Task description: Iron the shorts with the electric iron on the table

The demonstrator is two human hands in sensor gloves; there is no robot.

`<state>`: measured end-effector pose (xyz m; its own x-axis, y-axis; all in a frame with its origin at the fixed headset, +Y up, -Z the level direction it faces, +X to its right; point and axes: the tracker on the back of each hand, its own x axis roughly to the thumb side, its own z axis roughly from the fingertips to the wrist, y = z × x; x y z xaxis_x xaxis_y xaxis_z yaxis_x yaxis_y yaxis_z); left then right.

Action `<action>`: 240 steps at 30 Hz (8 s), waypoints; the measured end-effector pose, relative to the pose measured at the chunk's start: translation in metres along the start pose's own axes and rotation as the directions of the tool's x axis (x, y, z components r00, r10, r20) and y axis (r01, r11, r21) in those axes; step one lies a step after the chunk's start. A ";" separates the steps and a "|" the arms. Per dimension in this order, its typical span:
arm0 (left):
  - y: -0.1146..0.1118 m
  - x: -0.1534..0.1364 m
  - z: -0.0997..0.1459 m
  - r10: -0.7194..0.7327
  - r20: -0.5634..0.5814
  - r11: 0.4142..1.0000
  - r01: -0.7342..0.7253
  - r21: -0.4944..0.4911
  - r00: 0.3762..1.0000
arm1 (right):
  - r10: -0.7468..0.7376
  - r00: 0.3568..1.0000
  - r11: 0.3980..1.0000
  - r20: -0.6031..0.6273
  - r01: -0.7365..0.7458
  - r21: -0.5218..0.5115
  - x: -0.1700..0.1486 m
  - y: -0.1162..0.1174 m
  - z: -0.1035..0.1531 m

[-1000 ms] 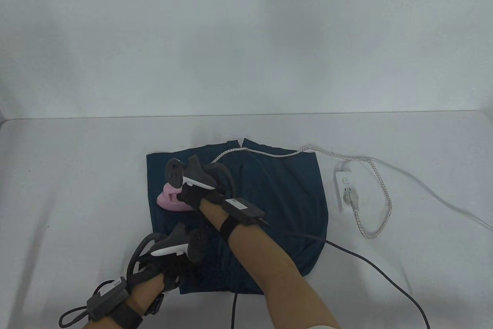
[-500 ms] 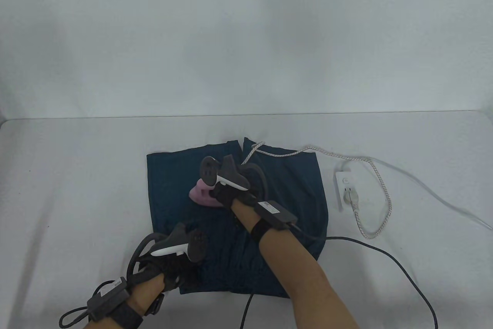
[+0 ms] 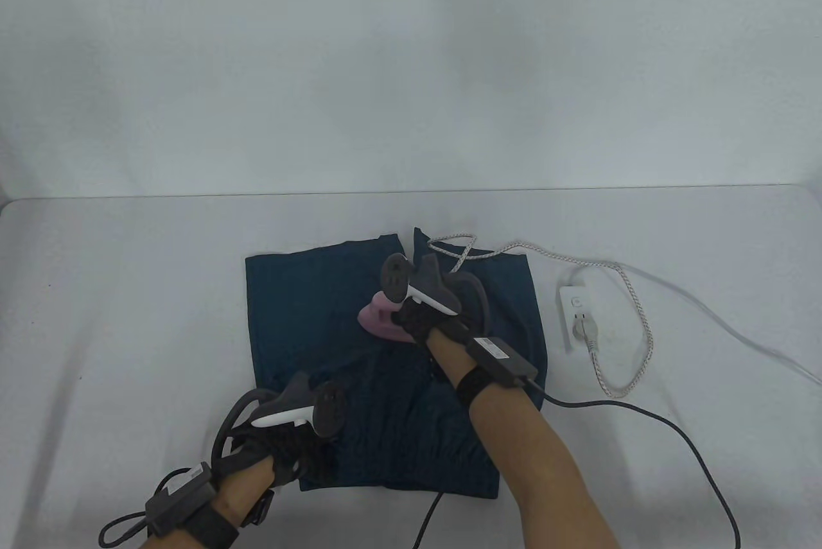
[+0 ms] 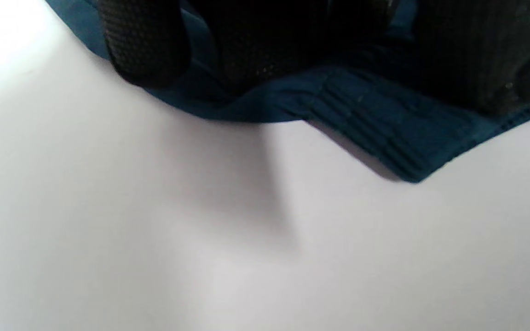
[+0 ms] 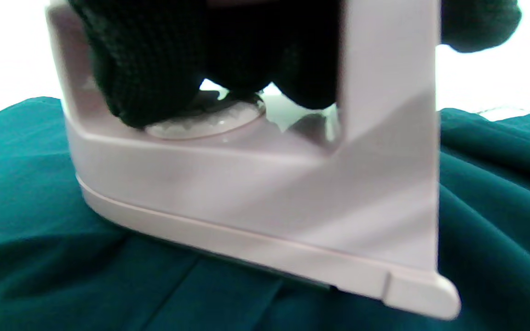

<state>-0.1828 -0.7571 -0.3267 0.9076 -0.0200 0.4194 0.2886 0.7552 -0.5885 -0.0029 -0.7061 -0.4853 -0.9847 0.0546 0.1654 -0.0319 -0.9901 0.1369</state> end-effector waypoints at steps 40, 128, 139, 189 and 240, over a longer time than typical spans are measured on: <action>0.001 -0.001 0.000 0.004 0.006 1.000 -0.004 -0.002 1.000 | -0.039 0.986 0.993 0.159 0.020 0.118 0.096 0.010 0.010; -0.003 0.002 0.004 -0.026 -0.007 1.000 0.026 0.015 1.000 | 0.011 0.959 0.991 0.283 -0.047 0.123 0.067 0.014 0.050; -0.003 0.002 0.004 -0.026 -0.008 0.999 0.026 0.019 1.000 | -0.014 0.925 0.993 0.380 -0.030 0.111 0.116 0.019 0.047; -0.003 0.000 0.004 -0.004 -0.009 1.000 0.004 0.013 1.000 | -0.835 0.546 0.498 -0.070 0.803 0.328 -0.092 0.000 0.070; 0.038 -0.032 0.048 0.253 -0.012 0.891 -0.228 0.394 0.967 | -0.913 0.293 0.406 -0.283 0.693 -0.595 -0.368 0.019 0.114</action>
<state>-0.2154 -0.6969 -0.3293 0.9545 0.1639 0.2491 -0.0698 0.9350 -0.3476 0.3784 -0.7303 -0.4319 -0.3075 0.8836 -0.3530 -0.7973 -0.4418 -0.4112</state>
